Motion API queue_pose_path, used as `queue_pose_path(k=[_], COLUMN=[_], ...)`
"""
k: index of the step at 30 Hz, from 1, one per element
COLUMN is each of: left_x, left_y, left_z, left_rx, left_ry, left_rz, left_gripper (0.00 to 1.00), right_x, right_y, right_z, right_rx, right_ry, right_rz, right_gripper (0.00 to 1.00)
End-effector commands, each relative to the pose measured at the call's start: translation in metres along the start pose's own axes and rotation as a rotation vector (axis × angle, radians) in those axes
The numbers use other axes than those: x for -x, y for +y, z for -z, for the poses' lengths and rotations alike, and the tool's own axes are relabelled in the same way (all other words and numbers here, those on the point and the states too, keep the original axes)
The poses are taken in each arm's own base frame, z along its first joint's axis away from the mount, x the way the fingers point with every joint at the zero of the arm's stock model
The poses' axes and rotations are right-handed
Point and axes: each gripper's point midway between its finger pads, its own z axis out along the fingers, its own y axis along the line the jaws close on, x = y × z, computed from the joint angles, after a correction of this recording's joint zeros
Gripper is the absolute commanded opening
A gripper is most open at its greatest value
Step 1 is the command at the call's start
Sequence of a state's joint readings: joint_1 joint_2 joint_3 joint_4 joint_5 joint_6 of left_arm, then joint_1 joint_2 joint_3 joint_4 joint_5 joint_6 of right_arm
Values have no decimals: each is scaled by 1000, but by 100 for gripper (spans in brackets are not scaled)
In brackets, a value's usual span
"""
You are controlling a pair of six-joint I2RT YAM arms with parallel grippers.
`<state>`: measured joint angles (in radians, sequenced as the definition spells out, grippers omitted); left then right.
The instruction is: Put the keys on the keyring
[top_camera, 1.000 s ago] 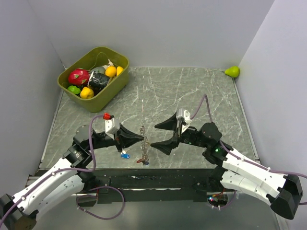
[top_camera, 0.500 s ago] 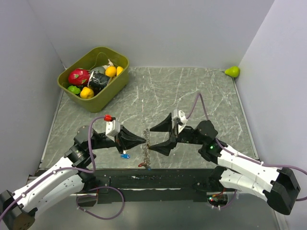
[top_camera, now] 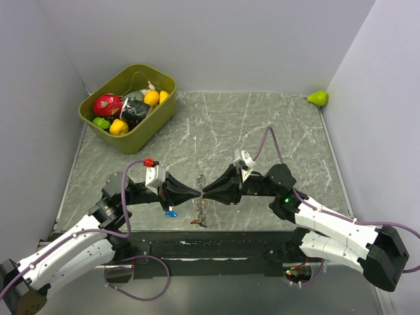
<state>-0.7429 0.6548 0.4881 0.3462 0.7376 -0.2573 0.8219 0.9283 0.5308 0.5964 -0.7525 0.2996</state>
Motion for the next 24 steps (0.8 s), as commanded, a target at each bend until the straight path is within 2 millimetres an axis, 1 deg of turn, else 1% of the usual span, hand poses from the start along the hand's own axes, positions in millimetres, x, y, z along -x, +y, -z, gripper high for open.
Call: queue_pose_path(k=[1,3,5,6,8,9,14,19,20,22,23,24], left_x=[30,30,30,29,28,28,24,25,21,24,15,19], left_y=[-8,-9,-7,-8,-9,-8,-7,-4,0,3,5,6], left_z=[-3,-3,-3,-3,-4,-4,-5,-4,-3,-3,-2,-2], left_rx=[-32,-33,-28,-32,-36,-35,-29,-7,17,40,48,52], left_ry=[-78,-76,-76,-72,-70,-70,-53,-34,-18,-7,34,42], left_rz=[-77,-79,-80,-78,-72,-71,-58,-61,-48,-45,-22,-36], left_gripper=[1,1,1,1,1,1,1,1,3,7,9,13], right_x=[30,32,31,31,33,33,33,28,30,25,27,23], right_y=[6,7,7,6,5,5,7,2,2,-1,0,-2], right_z=[-3,-4,-5,-6,-7,-8,-7,-6,-5,-2,-2,0], right_rx=[24,31,35,35,33,32,40,16,11,-4,-4,-8], right_ry=[-73,-77,-71,-69,-68,-69,-62,-24,-21,6,12,37], right_rz=[58,55,51,46,39,33,34,57,65,74,80,85], right_gripper=[29,27,23,12,7,1,0,0,0,0,0,0])
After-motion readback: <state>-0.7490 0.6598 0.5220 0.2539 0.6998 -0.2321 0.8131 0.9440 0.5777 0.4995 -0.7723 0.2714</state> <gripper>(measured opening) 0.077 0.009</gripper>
